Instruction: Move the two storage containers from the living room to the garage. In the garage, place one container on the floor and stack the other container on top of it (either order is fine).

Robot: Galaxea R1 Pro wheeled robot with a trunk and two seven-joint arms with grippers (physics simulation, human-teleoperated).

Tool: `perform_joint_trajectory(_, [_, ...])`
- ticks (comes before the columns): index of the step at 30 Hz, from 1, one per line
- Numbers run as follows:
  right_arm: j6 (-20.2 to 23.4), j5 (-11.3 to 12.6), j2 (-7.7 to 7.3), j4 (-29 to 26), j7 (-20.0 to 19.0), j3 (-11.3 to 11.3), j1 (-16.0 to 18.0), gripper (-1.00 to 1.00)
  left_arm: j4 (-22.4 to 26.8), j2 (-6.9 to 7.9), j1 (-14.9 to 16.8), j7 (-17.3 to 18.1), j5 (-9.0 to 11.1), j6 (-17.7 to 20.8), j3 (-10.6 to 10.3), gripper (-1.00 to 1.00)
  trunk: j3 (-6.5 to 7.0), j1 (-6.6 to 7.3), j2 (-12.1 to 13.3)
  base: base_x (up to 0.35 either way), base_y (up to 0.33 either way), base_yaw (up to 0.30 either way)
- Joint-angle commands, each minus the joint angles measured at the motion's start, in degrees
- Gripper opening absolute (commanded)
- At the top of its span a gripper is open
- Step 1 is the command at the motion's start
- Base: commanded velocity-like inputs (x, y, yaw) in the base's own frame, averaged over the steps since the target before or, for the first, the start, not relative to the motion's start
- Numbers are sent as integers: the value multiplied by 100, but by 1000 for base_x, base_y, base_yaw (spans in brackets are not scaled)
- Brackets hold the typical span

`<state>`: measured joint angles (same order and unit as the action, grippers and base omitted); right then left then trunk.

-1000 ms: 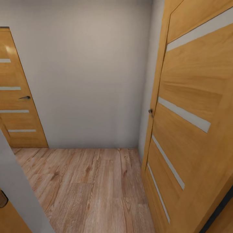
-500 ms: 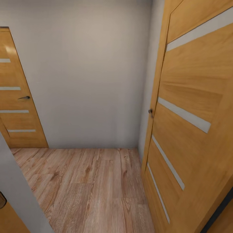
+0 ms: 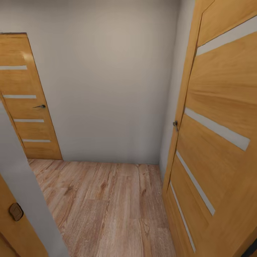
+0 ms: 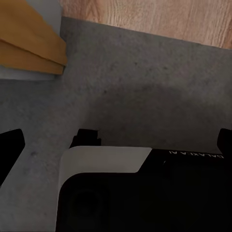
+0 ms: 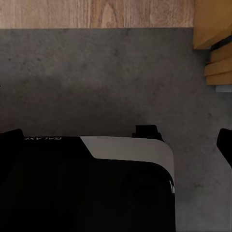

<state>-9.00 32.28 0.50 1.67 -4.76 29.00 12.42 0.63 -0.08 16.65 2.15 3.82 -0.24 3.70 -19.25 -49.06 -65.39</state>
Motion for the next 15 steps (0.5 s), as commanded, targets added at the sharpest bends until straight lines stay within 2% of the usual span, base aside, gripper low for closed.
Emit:
perform_joint_trajectory(1, [-32, 61, 2, 18, -34, 35, 6, 100, -5, 0, 3, 22, 40, -3, 34, 100, -6, 0, -4, 0, 0, 162])
perform_joint_trajectory(5, [-32, 66, 2, 18, -34, 35, 6, 100, -8, 0, 1, 23, 40, -3, 34, 100, -6, 0, -4, 0, 0, 84])
perform_joint_trajectory(15, [-32, 68, -22, 18, -34, 35, 6, 100, -7, 0, 2, 22, 50, -3, 34, 100, -6, 0, -4, 0, 0, 7])
